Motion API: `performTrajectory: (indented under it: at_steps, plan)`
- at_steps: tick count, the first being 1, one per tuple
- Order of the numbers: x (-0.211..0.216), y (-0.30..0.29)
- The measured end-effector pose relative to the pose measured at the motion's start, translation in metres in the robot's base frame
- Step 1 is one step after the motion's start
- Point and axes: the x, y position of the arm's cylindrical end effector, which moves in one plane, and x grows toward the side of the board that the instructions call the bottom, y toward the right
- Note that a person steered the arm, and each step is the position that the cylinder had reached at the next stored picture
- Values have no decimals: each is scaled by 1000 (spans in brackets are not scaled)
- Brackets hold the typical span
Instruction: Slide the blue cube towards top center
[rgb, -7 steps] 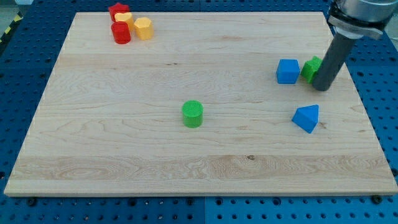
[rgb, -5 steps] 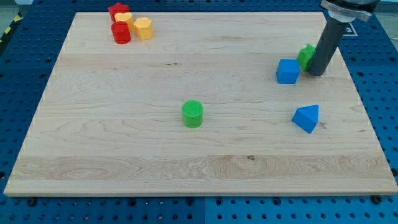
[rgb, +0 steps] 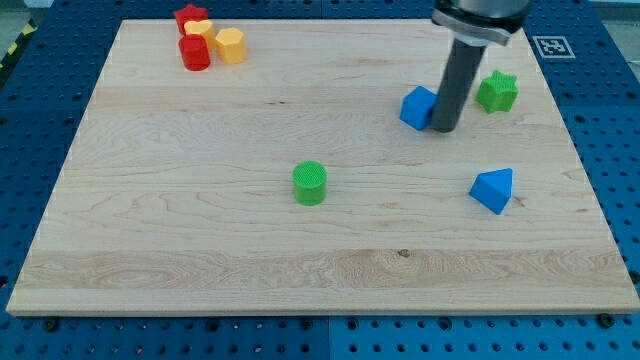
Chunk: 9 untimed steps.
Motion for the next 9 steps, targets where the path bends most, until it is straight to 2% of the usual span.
performTrajectory:
  at_steps: [2, 9]
  plan:
    - [-38, -5]
    - [-72, -113]
